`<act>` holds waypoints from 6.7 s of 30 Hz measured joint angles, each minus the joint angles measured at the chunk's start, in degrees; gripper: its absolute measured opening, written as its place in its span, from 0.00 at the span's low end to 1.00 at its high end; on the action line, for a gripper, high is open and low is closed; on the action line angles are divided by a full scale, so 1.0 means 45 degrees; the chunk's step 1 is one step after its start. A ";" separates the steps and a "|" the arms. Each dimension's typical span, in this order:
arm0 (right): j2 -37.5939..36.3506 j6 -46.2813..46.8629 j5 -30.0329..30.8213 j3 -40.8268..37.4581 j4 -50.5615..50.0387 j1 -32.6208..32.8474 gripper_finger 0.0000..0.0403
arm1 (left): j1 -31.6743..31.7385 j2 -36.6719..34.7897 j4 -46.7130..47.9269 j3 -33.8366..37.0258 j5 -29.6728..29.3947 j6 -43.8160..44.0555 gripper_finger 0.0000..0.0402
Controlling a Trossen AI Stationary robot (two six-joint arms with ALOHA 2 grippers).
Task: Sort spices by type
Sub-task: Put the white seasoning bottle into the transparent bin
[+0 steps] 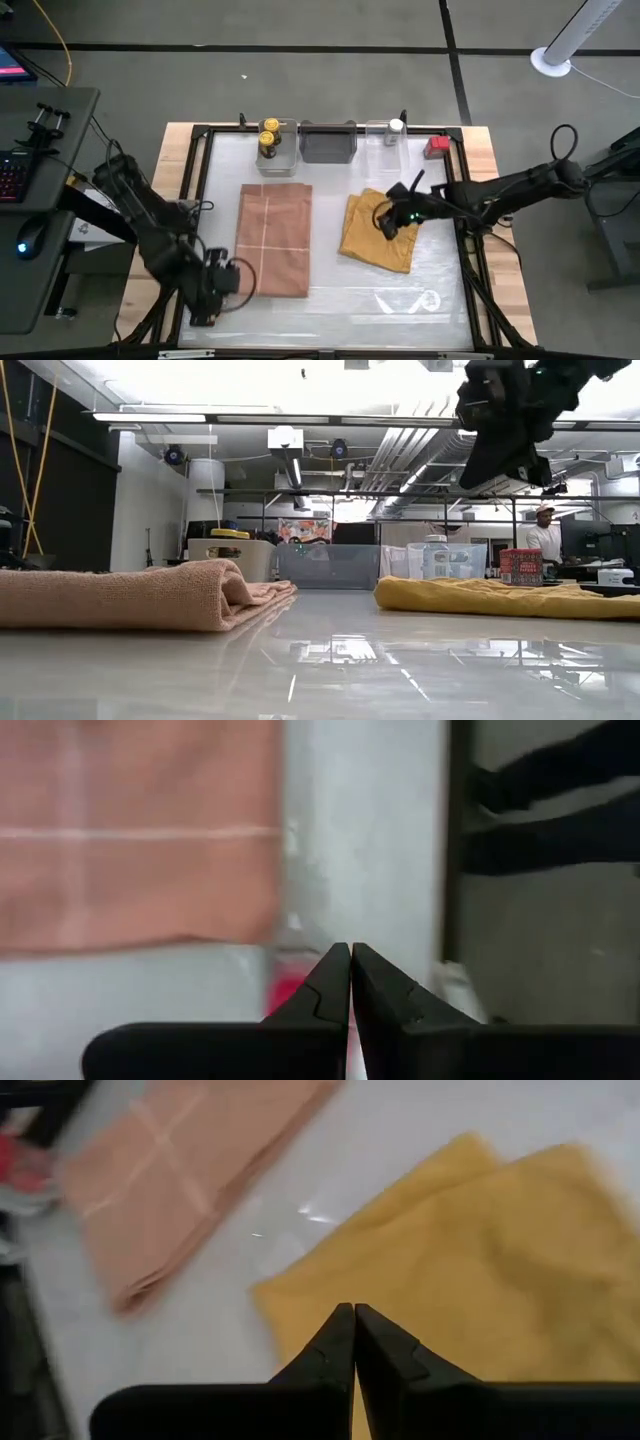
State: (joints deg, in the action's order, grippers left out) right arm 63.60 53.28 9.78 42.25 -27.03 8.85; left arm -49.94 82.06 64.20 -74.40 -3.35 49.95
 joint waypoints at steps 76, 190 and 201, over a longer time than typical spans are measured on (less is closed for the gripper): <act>0.0042 0.0387 0.1220 -0.0526 0.1775 0.1372 0.00 | -0.0308 0.1614 -0.1982 0.1158 0.0368 -0.0117 0.00; -0.0152 -0.1643 0.0440 -0.0483 0.2950 0.1669 0.00 | 0.3894 0.4481 -0.2999 -0.2887 -0.0885 -0.2295 0.42; -0.0387 -0.5288 0.0187 0.1320 0.6159 0.1044 0.01 | 0.7175 0.1467 -0.1725 -0.3752 -0.4599 -0.6834 0.42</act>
State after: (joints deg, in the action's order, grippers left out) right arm 61.86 29.49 10.62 48.19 0.68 13.55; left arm -17.65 88.66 56.44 -91.29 -24.04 19.20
